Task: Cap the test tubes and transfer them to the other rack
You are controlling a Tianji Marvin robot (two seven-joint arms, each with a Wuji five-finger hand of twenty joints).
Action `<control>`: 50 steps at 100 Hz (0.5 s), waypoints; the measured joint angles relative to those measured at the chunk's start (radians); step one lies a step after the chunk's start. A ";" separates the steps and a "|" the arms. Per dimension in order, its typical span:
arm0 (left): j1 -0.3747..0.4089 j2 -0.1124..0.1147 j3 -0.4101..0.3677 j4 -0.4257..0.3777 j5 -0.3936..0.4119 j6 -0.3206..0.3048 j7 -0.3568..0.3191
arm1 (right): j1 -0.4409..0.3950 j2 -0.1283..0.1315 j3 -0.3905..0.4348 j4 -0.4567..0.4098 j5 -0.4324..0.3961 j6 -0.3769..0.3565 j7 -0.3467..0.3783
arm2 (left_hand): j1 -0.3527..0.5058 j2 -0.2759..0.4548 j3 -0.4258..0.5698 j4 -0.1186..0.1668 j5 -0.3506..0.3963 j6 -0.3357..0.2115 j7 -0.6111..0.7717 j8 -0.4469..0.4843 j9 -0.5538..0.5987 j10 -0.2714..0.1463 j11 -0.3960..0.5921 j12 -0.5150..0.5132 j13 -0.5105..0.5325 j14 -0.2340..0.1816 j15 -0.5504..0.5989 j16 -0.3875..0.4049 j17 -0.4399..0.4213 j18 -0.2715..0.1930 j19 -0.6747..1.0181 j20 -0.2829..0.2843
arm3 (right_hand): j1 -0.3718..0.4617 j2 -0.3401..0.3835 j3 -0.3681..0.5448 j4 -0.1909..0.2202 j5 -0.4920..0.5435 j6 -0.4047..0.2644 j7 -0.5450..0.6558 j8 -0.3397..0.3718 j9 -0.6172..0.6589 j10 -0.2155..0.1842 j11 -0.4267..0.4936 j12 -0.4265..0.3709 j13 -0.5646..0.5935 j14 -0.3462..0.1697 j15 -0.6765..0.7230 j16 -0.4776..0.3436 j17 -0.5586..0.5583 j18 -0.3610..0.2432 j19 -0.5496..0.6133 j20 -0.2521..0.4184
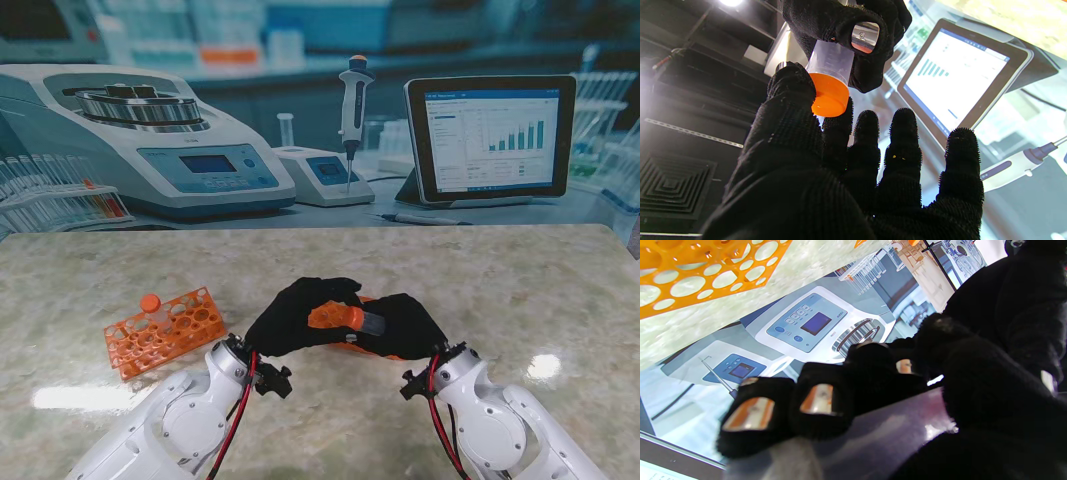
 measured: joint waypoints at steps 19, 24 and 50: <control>-0.002 0.001 -0.001 -0.003 0.032 -0.001 0.008 | 0.000 0.002 -0.001 0.000 0.000 0.002 0.003 | 0.001 0.000 0.000 0.000 0.010 0.004 -0.011 -0.011 0.000 0.000 0.000 0.000 0.011 0.000 0.002 0.000 0.000 0.000 0.000 0.000 | 0.000 0.000 0.000 0.000 0.000 0.000 0.002 0.000 0.000 0.000 0.000 0.000 0.000 0.000 0.000 0.000 0.000 0.000 0.000 -0.001; -0.002 0.001 -0.001 -0.003 0.035 -0.001 0.009 | 0.000 0.002 -0.002 0.000 0.000 0.002 0.003 | 0.002 0.000 0.000 0.000 0.012 0.003 -0.014 -0.013 0.001 0.000 0.000 0.000 0.011 0.000 0.002 0.000 0.000 0.000 0.000 0.000 | 0.000 0.000 0.000 0.000 0.000 0.000 0.005 0.000 0.000 0.000 0.000 0.000 0.000 0.000 0.000 0.000 0.000 0.000 0.000 -0.001; -0.002 0.001 -0.001 0.001 0.047 -0.002 0.021 | 0.001 0.002 -0.003 0.000 -0.001 0.002 0.000 | 0.005 0.000 0.000 0.000 0.027 0.003 -0.037 -0.046 0.019 0.000 0.000 0.000 0.011 0.000 0.002 0.000 0.000 0.000 0.000 0.000 | 0.000 0.000 0.000 0.000 0.000 0.000 0.007 0.000 0.000 0.000 0.000 0.000 0.000 0.000 0.000 0.000 0.000 0.000 0.000 -0.001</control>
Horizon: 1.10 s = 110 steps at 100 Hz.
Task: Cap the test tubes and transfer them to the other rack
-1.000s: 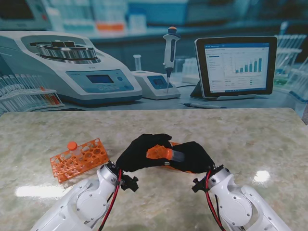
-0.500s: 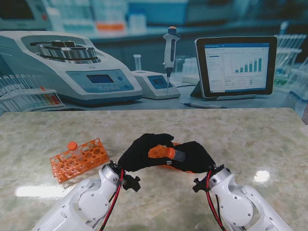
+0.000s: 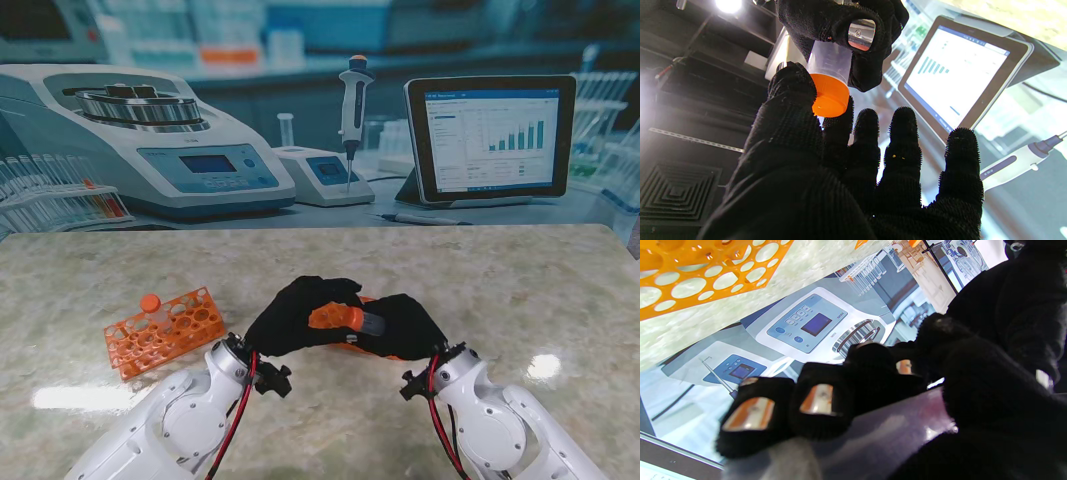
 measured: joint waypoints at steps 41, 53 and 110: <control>0.000 0.001 0.000 0.006 0.005 0.000 -0.001 | -0.002 0.000 0.000 0.000 -0.002 0.000 -0.001 | 0.002 0.000 0.005 0.000 0.011 -0.038 -0.064 -0.039 0.000 0.000 -0.001 0.000 0.000 0.000 0.000 0.000 -0.009 0.000 0.000 0.000 | 0.000 0.000 0.000 0.000 0.000 0.000 0.000 0.000 0.000 0.000 0.000 0.000 0.000 0.000 0.000 0.000 0.000 0.000 0.000 0.000; -0.002 0.002 0.001 0.009 0.012 -0.002 -0.002 | -0.003 0.000 0.001 0.000 -0.003 0.001 -0.002 | 0.002 0.000 0.012 0.000 0.011 -0.053 -0.086 -0.038 0.000 -0.001 -0.001 0.000 0.000 0.000 -0.005 0.000 -0.010 0.000 0.000 0.000 | 0.000 0.000 0.000 0.000 0.000 0.000 0.000 0.000 0.000 0.000 0.000 0.000 0.000 0.000 0.000 0.000 0.000 0.000 0.000 0.000; 0.001 0.006 -0.004 0.011 0.018 -0.019 -0.018 | -0.005 0.000 0.001 -0.006 -0.006 0.001 0.000 | 0.018 -0.039 0.185 0.000 -0.032 -0.213 -0.170 -0.038 0.000 -0.002 -0.015 -0.017 0.000 0.000 -0.023 -0.025 -0.033 0.000 -0.006 0.000 | 0.000 0.000 0.000 0.000 0.000 0.000 0.000 0.000 0.000 0.000 0.000 0.000 0.000 0.000 0.000 0.000 0.000 0.000 0.000 0.000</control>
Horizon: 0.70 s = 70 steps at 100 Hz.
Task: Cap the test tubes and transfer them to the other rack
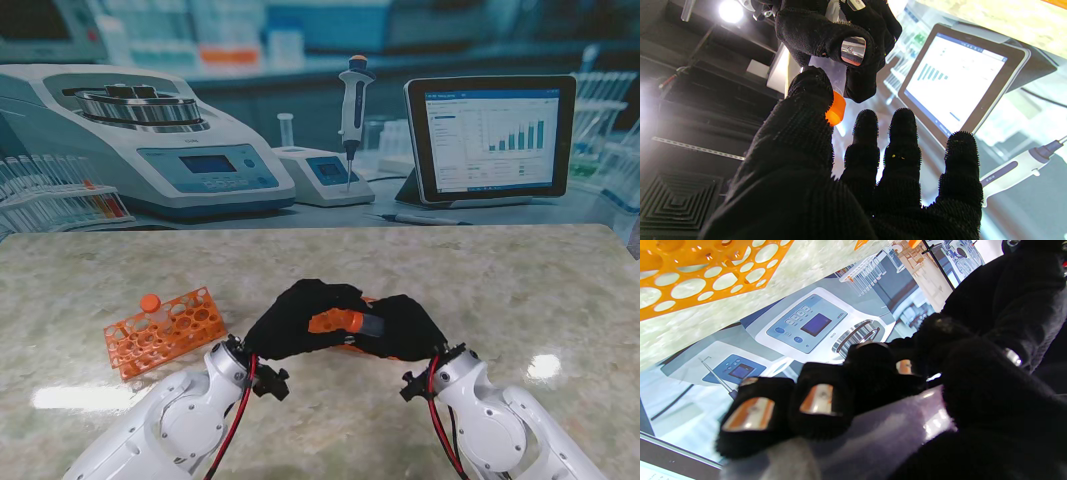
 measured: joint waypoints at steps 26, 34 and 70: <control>0.007 0.005 -0.006 -0.008 -0.014 -0.004 -0.042 | -0.001 0.000 0.000 -0.006 -0.001 -0.001 0.003 | 0.107 0.029 0.135 0.014 -0.005 -0.200 -0.008 0.012 -0.009 0.000 -0.022 -0.013 -0.025 0.000 -0.024 -0.012 -0.025 0.000 -0.034 0.000 | 0.000 0.006 0.000 -0.001 0.000 0.000 0.000 0.000 0.000 0.000 0.000 0.000 0.000 0.000 0.000 0.000 0.000 0.000 0.002 0.000; 0.009 0.007 -0.006 -0.011 -0.017 -0.004 -0.048 | -0.001 0.000 0.000 -0.007 -0.002 -0.002 0.004 | 0.107 0.031 0.146 0.030 -0.005 -0.203 -0.008 0.012 -0.021 0.000 -0.025 -0.022 -0.025 0.000 -0.025 -0.013 -0.027 0.000 -0.041 0.000 | 0.000 0.006 0.000 -0.001 0.000 0.000 0.000 0.000 0.000 0.000 0.000 0.000 0.000 0.000 0.000 0.000 0.000 0.000 0.002 0.000; 0.015 0.013 -0.020 -0.022 -0.037 -0.004 -0.091 | -0.002 -0.001 -0.001 -0.008 -0.003 -0.002 0.006 | 0.109 0.052 0.141 0.036 -0.005 -0.212 -0.035 -0.011 -0.047 -0.001 -0.049 -0.039 -0.060 0.000 -0.052 -0.039 -0.050 0.000 -0.089 0.000 | 0.000 0.007 0.000 -0.001 0.000 0.000 -0.009 -0.001 0.000 0.000 0.000 0.000 0.000 0.000 0.000 0.000 0.000 0.000 0.003 0.000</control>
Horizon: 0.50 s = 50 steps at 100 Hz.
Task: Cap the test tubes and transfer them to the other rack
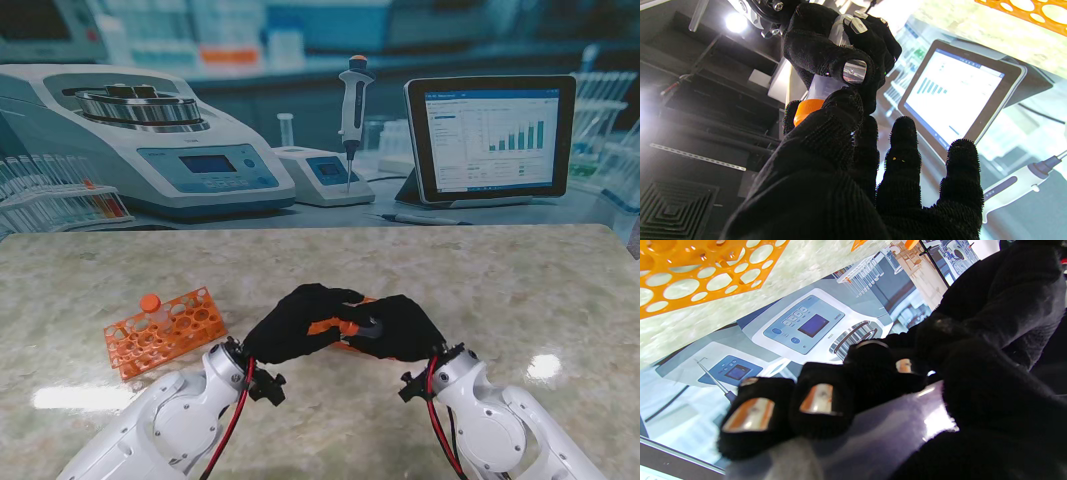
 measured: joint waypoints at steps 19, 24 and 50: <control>0.012 0.006 -0.021 -0.009 -0.021 -0.015 -0.035 | -0.001 -0.001 0.000 -0.005 0.000 -0.001 0.003 | -0.096 0.008 -0.094 0.003 -0.020 0.001 -0.025 -0.028 -0.026 0.000 -0.003 0.000 -0.024 0.000 -0.010 -0.010 -0.013 0.001 -0.030 0.000 | 0.000 0.000 -0.003 0.000 0.000 0.000 -0.003 -0.001 0.000 0.000 0.000 0.000 0.000 0.000 0.000 0.000 0.000 0.000 0.004 0.000; 0.013 0.009 -0.023 -0.011 -0.023 -0.019 -0.040 | -0.002 -0.001 0.001 -0.005 0.000 -0.001 0.003 | -0.117 0.021 -0.125 0.003 -0.020 0.010 -0.033 -0.029 -0.026 0.000 -0.008 -0.010 -0.024 0.000 -0.010 -0.010 -0.013 0.001 -0.037 0.000 | 0.000 0.000 -0.003 0.000 0.000 0.000 -0.003 -0.002 0.000 0.000 0.000 0.000 0.000 0.000 0.000 0.000 0.000 0.000 0.006 0.000; 0.012 0.015 -0.026 -0.017 -0.038 -0.031 -0.062 | -0.002 -0.001 0.002 -0.006 0.001 0.000 0.007 | -0.198 0.054 -0.203 -0.005 -0.020 0.039 -0.033 -0.038 -0.038 0.000 -0.015 -0.010 -0.027 0.001 -0.019 -0.019 -0.024 0.001 -0.059 0.000 | 0.000 0.000 -0.003 0.000 0.000 0.000 -0.003 -0.002 0.000 0.000 0.000 0.000 0.000 0.000 0.000 0.000 0.000 0.000 0.006 0.001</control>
